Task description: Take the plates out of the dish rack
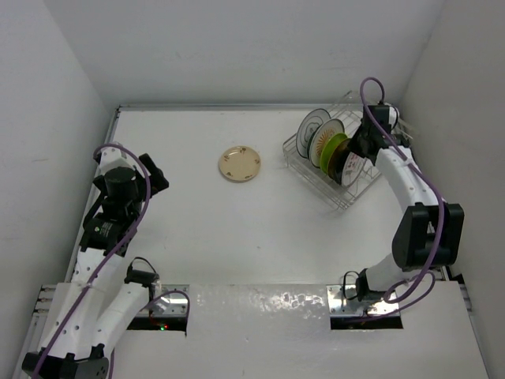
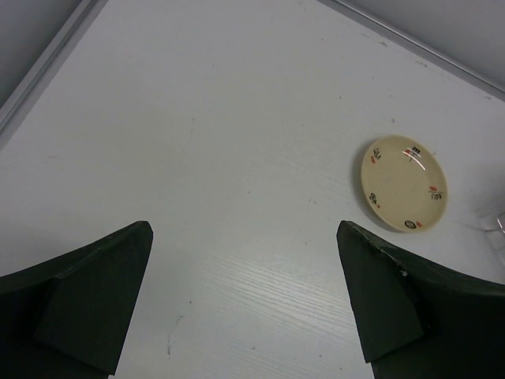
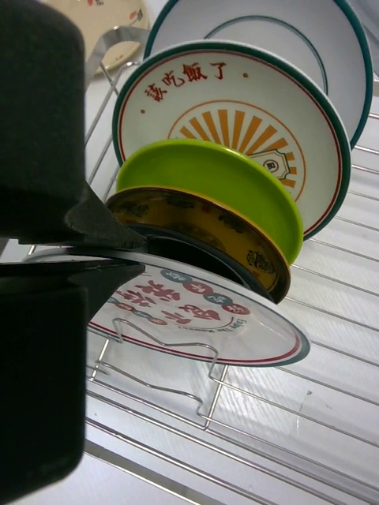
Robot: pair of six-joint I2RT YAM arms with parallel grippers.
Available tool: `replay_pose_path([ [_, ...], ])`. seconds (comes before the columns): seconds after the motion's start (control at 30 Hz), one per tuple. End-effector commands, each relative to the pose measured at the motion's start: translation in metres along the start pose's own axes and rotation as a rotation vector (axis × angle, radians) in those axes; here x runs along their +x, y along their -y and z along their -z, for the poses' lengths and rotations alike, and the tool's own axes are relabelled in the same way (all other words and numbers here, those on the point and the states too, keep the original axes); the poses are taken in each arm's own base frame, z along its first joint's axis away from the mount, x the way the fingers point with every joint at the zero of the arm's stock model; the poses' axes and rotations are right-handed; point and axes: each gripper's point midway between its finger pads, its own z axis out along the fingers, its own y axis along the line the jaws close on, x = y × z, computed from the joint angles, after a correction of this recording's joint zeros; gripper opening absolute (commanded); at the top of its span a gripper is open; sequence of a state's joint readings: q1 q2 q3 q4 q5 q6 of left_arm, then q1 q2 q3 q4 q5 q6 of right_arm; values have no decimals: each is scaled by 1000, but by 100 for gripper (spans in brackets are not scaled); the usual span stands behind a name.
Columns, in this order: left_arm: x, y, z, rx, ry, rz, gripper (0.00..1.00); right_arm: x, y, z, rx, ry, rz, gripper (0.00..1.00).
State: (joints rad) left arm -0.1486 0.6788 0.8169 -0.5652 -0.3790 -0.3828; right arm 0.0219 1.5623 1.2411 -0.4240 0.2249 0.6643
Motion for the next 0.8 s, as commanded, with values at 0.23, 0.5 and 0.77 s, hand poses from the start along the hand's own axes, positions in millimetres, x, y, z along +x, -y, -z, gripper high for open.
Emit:
replay_pose_path([
  [0.23,-11,7,1,28,31,24,100,-103,-59,95,-211,232,-8,0],
  [0.5,-48,65,30,280,-4,141,100,-79,-153,171,-446,217,557,0],
  [0.77,-102,118,87,549,-7,326,100,84,-205,221,-526,293,1511,0],
])
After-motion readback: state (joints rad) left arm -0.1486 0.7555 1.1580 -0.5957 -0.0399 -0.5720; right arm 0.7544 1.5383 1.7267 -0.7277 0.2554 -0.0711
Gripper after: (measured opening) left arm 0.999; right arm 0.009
